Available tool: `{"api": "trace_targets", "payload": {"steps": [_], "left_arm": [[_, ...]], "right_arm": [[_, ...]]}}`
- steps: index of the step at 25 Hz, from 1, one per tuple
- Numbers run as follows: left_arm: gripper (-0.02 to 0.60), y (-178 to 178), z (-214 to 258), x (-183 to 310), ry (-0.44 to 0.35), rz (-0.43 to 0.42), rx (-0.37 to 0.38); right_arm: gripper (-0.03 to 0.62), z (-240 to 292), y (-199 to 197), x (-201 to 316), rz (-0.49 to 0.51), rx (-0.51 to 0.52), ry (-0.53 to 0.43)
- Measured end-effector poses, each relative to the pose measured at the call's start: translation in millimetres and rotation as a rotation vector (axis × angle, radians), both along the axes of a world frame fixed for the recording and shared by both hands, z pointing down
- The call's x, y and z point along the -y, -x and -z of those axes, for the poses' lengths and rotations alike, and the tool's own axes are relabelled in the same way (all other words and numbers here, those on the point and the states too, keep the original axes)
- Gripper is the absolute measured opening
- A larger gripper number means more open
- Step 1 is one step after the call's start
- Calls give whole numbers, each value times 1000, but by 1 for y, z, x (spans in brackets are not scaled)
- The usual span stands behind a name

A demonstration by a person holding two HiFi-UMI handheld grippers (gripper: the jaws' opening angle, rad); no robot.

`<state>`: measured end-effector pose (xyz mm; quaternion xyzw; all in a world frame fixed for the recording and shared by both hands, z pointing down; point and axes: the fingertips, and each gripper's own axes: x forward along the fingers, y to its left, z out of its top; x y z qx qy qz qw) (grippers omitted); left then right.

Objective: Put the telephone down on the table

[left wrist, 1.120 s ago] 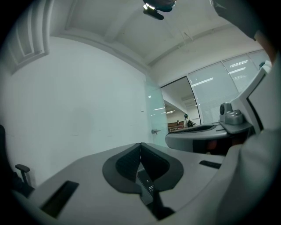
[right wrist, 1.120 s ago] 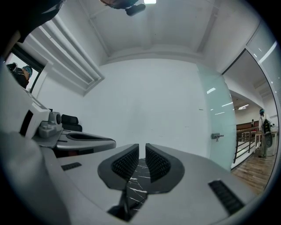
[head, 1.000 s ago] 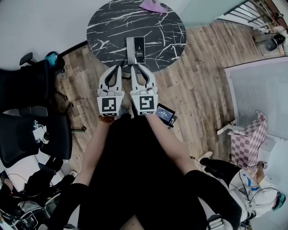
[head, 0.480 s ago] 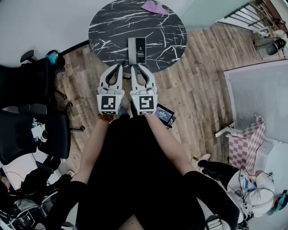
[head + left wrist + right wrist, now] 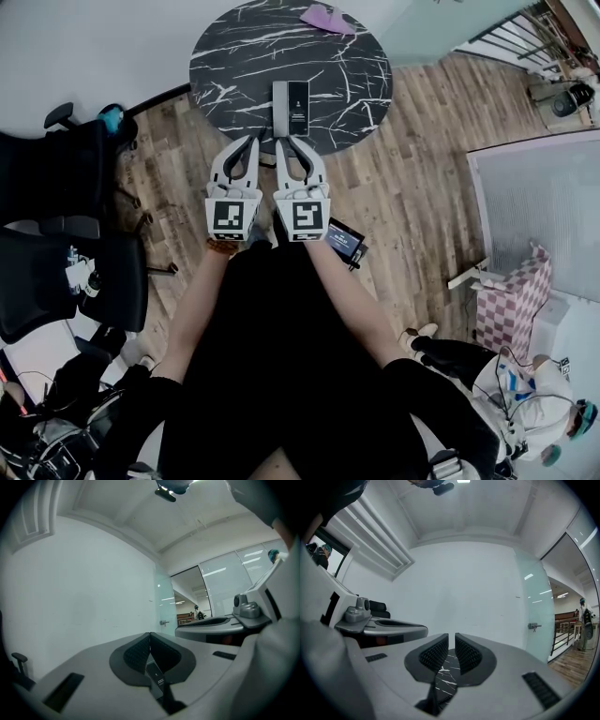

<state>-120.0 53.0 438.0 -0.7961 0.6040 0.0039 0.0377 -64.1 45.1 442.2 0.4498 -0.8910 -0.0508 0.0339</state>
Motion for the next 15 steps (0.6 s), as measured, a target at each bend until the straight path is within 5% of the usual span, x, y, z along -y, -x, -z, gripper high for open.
{"api": "trace_targets", "payload": {"steps": [15], "left_arm": [[14, 20, -1, 6, -3, 15, -11]], "right_arm": [[58, 1, 16, 9, 3, -20, 4]]}}
